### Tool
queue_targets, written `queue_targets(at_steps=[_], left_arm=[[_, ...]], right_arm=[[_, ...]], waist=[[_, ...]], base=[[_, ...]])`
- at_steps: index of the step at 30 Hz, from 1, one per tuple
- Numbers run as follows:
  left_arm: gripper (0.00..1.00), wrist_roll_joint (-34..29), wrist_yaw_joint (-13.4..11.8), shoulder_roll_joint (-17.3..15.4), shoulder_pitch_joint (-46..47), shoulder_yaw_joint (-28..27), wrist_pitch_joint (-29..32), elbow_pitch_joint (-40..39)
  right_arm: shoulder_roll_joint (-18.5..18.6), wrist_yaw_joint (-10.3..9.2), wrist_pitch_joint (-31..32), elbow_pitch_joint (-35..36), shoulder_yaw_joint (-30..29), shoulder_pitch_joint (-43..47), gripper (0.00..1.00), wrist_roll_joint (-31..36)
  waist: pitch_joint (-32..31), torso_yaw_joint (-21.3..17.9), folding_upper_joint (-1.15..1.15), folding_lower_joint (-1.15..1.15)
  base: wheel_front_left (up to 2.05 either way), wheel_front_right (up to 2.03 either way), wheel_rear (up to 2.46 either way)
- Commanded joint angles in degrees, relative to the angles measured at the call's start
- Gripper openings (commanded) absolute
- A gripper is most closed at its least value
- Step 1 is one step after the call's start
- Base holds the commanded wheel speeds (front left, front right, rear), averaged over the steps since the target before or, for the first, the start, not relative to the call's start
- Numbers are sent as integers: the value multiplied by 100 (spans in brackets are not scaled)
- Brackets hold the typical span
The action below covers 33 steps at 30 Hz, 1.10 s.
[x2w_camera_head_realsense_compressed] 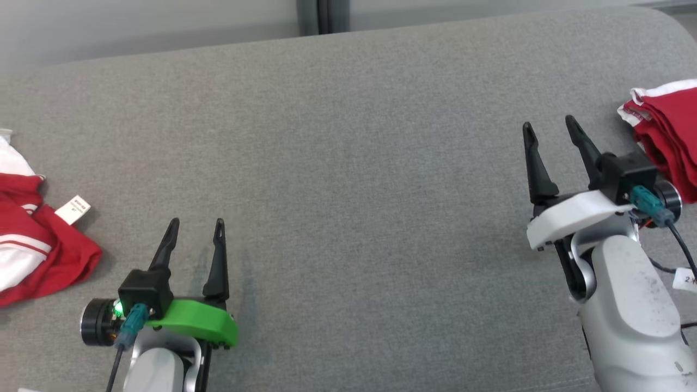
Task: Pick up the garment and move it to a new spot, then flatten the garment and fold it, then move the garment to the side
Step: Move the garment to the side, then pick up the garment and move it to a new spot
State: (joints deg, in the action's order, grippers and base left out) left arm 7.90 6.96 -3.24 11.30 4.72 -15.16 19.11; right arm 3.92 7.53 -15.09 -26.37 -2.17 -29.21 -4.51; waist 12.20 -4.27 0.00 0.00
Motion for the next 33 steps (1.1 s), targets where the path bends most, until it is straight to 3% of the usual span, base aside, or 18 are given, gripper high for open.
queue_targets(at_steps=[1, 14, 26, 33], left_arm=[[100, -29, -32, 5, -133, -64, 1, 38], [100, 251, -150, 26, -920, -323, 1, 61], [100, 314, -287, 26, -1264, -346, 1, -243], [100, 460, -318, 24, -1069, -287, 1, -280]], right_arm=[[-27, -9, -9, 54, -19, 223, 100, -75], [-90, -9, -9, 194, 217, 1350, 100, -70], [-90, -9, -9, 395, 356, 1912, 100, -284], [-90, -9, -9, 436, 420, 1935, 100, -345]], waist=[[-287, 139, 0, 0], [-1019, 228, 0, 0], [-1155, 351, 0, 0], [-1024, 849, 0, 0]], base=[[0, 0, 0], [0, 0, 0], [0, 0, 0], [0, 0, 0]])
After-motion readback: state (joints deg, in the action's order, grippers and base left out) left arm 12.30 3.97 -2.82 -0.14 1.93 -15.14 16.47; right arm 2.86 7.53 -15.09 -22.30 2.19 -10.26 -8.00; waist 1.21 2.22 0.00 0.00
